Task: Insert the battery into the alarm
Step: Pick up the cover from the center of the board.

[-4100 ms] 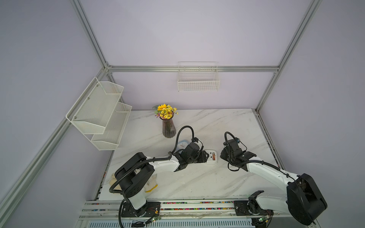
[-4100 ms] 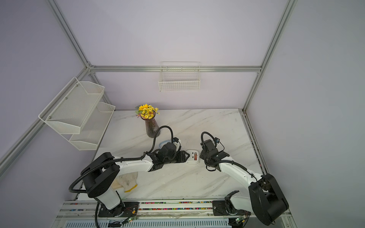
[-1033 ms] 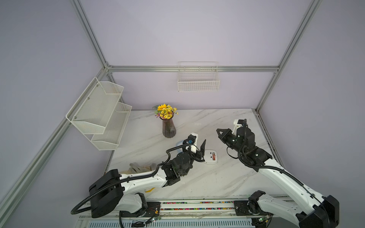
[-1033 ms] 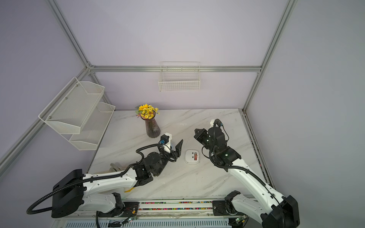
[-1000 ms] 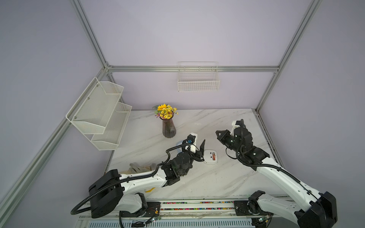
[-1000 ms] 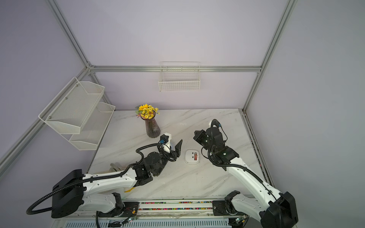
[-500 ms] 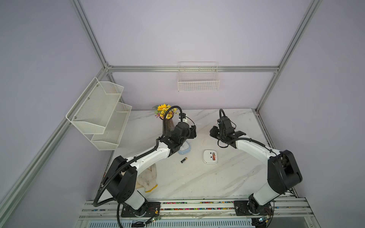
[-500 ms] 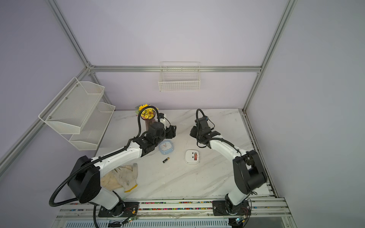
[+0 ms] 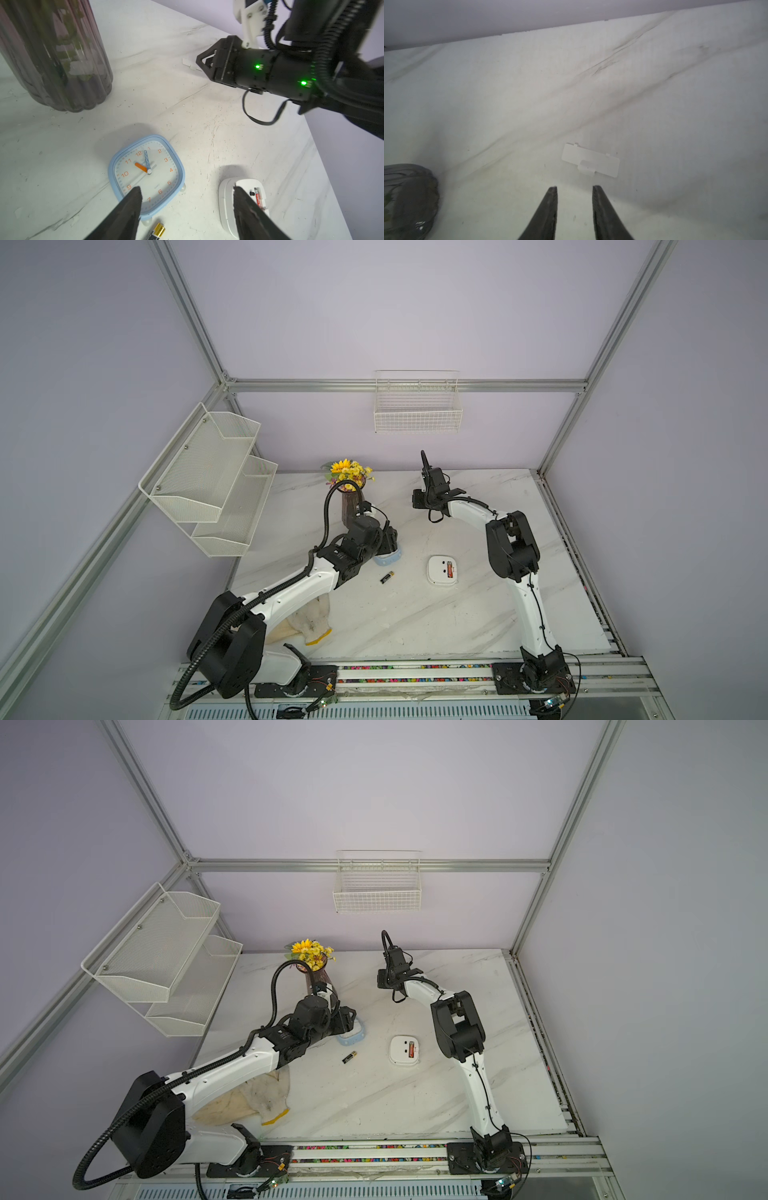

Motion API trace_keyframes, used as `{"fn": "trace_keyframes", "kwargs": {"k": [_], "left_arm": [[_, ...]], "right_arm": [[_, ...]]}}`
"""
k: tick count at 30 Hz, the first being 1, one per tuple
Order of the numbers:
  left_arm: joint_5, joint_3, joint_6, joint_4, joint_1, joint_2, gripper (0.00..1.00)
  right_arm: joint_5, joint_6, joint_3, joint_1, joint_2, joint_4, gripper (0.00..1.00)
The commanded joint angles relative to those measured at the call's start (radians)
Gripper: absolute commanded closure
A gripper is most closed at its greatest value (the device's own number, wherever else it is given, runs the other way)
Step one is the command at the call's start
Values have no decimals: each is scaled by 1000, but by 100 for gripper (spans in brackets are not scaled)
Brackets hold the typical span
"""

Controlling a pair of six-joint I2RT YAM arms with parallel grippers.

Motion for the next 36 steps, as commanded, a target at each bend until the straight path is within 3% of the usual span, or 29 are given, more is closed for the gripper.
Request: {"fn": "trace_keyframes", "kwargs": {"k": [1, 12, 25, 33, 36], "left_arm": [[31, -33, -52, 35, 3, -41, 30], [54, -88, -67, 70, 3, -60, 29], [107, -119, -91, 108, 2, -52, 29], [117, -153, -102, 118, 2, -76, 29], [114, -164, -99, 119, 2, -93, 29]], "right_arm": [[8, -52, 125, -2, 79, -82, 70], [62, -75, 215, -1, 170, -227, 73], [-8, -36, -156, 17, -59, -114, 76], [-99, 134, -357, 33, -213, -37, 76], [-98, 139, -376, 39, -265, -11, 76]]}}
